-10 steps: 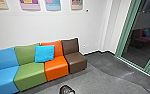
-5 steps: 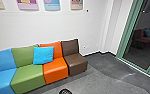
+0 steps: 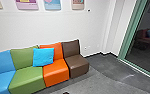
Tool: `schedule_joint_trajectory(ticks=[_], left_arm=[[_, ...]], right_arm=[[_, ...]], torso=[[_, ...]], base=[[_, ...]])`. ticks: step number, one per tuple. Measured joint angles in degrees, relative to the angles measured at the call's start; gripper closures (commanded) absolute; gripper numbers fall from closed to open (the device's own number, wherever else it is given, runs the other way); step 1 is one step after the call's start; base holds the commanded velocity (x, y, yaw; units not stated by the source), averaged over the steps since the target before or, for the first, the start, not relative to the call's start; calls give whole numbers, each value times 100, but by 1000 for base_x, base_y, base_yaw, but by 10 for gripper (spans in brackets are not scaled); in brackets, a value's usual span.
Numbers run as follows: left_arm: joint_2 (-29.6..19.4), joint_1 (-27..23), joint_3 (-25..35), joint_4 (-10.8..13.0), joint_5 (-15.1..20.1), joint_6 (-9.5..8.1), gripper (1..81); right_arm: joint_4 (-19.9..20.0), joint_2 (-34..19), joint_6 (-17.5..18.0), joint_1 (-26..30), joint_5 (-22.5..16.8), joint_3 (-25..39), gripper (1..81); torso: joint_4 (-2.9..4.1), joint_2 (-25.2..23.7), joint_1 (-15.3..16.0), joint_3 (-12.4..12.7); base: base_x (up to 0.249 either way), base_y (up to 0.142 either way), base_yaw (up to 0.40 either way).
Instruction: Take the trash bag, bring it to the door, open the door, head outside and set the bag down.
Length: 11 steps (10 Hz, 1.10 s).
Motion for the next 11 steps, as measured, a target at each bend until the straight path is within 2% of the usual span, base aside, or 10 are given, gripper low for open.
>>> schedule_joint_trajectory(ticks=[1,11], left_arm=[[0,0,0,0,0,0,10],[-2,-13,0,0,0,2,10]], right_arm=[[-2,0,0,0,-1,0,10],[-20,13,-22,16,-4,0,10]], torso=[[0,0,0,0],[0,0,0,-2]], base=[[152,72,0],[137,0,0]])
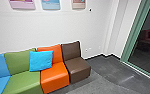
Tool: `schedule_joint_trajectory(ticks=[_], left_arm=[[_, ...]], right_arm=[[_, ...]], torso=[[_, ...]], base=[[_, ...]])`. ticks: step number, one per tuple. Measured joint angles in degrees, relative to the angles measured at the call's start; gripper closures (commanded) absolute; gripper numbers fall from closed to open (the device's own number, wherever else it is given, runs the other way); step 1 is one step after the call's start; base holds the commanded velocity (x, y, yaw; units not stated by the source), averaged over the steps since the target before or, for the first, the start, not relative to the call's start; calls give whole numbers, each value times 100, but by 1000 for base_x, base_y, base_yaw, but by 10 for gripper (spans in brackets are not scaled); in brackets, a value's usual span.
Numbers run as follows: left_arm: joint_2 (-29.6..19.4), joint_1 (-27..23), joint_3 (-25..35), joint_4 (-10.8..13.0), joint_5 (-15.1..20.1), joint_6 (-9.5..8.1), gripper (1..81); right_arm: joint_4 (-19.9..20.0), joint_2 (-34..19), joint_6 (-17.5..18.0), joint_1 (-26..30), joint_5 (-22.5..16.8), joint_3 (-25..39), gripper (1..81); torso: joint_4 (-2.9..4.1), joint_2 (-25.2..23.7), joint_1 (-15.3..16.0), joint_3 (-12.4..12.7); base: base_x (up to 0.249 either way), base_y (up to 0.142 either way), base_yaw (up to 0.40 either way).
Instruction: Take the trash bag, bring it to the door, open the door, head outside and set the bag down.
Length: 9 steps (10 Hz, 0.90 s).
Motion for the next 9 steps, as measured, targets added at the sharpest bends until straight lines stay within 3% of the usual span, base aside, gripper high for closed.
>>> schedule_joint_trajectory(ticks=[9], left_arm=[[2,-1,0,0,0,0,10]], right_arm=[[0,0,0,0,0,0,10]], torso=[[0,0,0,0]], base=[[107,0,0]])
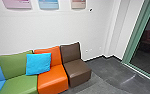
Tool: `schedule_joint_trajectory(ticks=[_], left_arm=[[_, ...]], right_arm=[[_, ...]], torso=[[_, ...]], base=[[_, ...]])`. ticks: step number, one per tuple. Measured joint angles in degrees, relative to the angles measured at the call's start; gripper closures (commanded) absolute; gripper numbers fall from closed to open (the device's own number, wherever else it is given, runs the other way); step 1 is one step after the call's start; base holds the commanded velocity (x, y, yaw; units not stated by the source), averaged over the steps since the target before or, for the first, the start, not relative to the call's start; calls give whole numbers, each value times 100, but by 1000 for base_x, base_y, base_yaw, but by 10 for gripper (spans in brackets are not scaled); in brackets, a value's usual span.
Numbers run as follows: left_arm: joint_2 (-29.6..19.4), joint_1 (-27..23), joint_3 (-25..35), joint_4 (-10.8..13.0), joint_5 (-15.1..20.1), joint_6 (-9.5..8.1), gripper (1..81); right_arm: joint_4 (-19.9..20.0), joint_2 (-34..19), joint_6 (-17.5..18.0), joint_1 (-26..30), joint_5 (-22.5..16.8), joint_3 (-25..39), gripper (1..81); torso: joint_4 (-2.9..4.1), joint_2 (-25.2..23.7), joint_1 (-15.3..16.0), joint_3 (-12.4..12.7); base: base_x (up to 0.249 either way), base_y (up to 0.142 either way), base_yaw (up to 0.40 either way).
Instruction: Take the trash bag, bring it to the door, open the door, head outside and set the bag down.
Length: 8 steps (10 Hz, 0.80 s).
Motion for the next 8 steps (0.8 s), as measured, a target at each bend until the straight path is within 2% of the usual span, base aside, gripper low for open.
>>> schedule_joint_trajectory(ticks=[5,8], left_arm=[[1,20,0,0,46,-4,10],[-51,15,116,-2,46,-6,10]], right_arm=[[6,-35,0,-2,-5,59,10],[6,-341,9,-11,-13,621,10]], torso=[[0,4,0,0],[0,4,0,0]], base=[[0,0,0],[0,0,0]])
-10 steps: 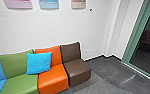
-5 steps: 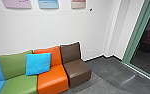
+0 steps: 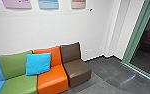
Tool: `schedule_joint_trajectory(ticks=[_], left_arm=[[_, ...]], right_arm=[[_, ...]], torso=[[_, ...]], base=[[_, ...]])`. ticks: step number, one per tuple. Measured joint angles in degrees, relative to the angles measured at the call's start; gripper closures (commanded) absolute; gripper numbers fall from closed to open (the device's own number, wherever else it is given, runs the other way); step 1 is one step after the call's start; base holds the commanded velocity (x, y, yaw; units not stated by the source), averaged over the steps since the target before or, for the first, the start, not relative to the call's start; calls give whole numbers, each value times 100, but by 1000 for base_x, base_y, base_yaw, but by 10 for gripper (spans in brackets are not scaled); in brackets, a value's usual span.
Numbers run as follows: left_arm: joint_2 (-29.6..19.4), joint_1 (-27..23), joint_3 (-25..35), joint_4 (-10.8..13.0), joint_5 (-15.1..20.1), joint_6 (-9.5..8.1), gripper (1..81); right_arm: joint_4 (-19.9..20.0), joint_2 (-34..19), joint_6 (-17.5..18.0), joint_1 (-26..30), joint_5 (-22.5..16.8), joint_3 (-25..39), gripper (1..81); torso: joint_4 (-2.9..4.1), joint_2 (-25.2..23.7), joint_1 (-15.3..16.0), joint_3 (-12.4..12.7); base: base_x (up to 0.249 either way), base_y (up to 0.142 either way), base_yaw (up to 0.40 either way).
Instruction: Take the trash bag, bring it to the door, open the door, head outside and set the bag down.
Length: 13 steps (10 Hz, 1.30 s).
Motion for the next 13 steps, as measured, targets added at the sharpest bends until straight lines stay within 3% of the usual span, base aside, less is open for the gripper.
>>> schedule_joint_trajectory(ticks=[3,6,9,13], left_arm=[[-375,0,545,-2,0,-2,10],[-1040,-45,1581,-2,5,-11,10],[-1991,-157,2444,-6,20,-17,10],[-2048,-839,2676,-266,579,-24,10]], right_arm=[[-2,-485,20,-20,-35,857,10],[-2,-1036,20,-55,-44,1596,10],[-2,-1631,20,-51,-33,2489,10],[20,-2580,129,91,-44,3231,10]], torso=[[0,0,0,0],[-13,-41,24,-19],[-122,-559,343,-354],[-148,-1357,848,-559]], base=[[0,0,0],[0,0,0],[0,0,0],[0,0,0]])
